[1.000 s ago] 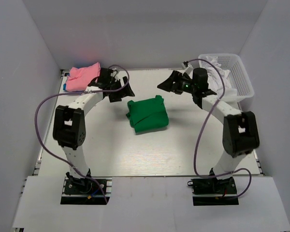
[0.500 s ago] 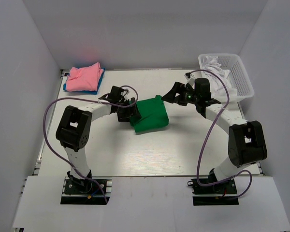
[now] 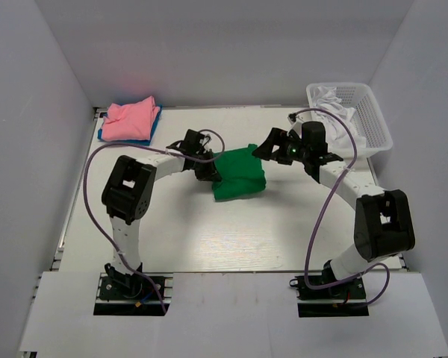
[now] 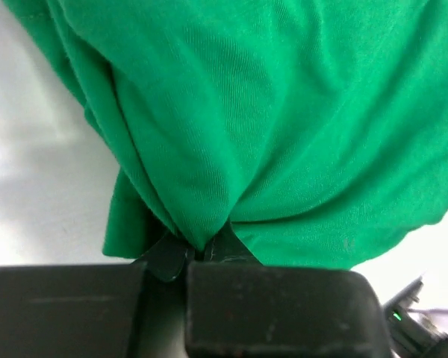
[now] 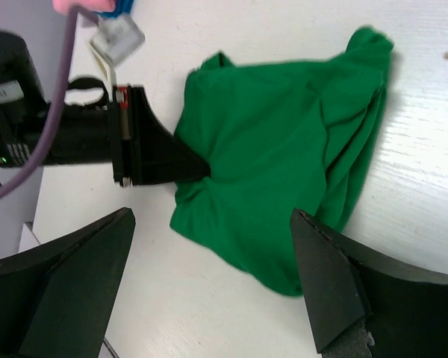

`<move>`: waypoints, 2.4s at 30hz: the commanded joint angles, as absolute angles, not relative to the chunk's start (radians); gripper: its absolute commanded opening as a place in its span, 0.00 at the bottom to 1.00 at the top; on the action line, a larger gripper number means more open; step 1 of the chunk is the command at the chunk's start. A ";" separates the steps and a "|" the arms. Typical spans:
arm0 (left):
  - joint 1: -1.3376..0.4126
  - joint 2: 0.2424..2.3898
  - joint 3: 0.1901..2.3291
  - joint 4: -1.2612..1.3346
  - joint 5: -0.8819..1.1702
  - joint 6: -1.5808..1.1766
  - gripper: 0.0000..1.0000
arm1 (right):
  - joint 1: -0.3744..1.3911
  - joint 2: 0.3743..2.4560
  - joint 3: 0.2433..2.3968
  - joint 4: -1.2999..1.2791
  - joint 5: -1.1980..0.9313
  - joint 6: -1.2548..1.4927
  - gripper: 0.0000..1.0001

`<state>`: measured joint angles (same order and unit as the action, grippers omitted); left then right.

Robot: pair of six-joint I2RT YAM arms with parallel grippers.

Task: Fold and stack the t-shirts
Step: Put the neatly folded tshirt into the corner of the board with the left arm

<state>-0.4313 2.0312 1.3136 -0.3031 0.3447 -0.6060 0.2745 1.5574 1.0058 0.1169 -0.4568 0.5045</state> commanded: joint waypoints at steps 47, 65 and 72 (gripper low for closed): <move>-0.025 2.131 2.189 -0.779 0.245 0.503 0.00 | 0.256 1.115 0.960 -0.262 -0.212 0.396 0.90; 0.201 2.299 2.338 -0.589 0.307 0.345 0.00 | 0.259 1.216 1.058 -0.258 -0.241 0.457 0.90; 0.239 2.378 2.382 -0.497 0.232 0.195 0.00 | 0.258 1.252 1.072 -0.232 -0.253 0.477 0.90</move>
<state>0.2214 2.4004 2.3295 -0.5873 0.2646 0.2836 0.2558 1.2404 1.0187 -0.2813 -0.2367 0.4618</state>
